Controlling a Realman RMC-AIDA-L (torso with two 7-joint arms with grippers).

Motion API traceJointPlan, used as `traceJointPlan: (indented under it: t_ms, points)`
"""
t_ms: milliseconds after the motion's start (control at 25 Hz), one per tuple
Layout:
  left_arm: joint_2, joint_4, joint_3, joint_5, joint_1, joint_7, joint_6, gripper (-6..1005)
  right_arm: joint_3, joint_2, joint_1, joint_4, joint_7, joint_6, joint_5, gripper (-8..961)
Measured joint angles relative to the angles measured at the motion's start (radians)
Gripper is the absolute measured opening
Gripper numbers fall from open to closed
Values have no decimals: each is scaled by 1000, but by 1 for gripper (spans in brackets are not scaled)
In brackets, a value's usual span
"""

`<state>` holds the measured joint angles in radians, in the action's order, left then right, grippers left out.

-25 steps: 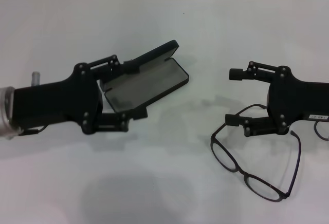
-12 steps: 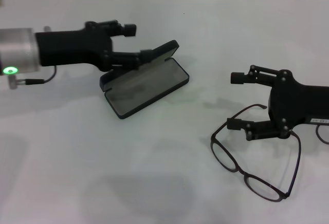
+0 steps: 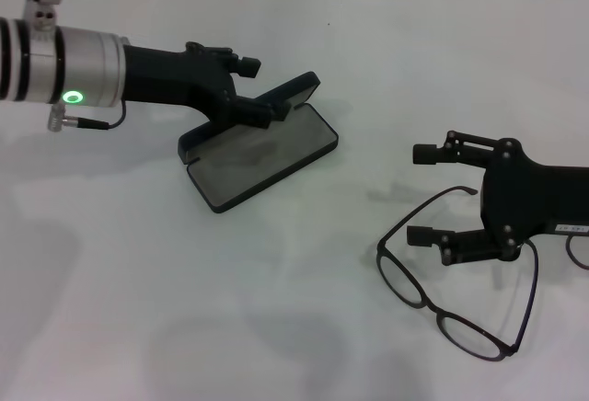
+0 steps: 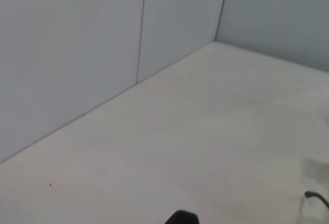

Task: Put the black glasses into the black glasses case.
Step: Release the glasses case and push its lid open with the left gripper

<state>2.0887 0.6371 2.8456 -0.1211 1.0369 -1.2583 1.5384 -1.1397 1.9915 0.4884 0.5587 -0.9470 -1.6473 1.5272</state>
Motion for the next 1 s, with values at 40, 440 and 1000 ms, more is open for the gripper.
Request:
traceJointPlan:
  t_ms: [40,440,1000]
  points:
    - [0,-10,0,13,6,0,-19,841,0,1,-1,0,4,0,3,884]
    - [1,-78,0,83,33,-5,-164,832,0,6,2,0,23,2,23,885]
    - [0,-85,0,136,38,1,-198,605,-1,12,12,0,37,5,51,885]
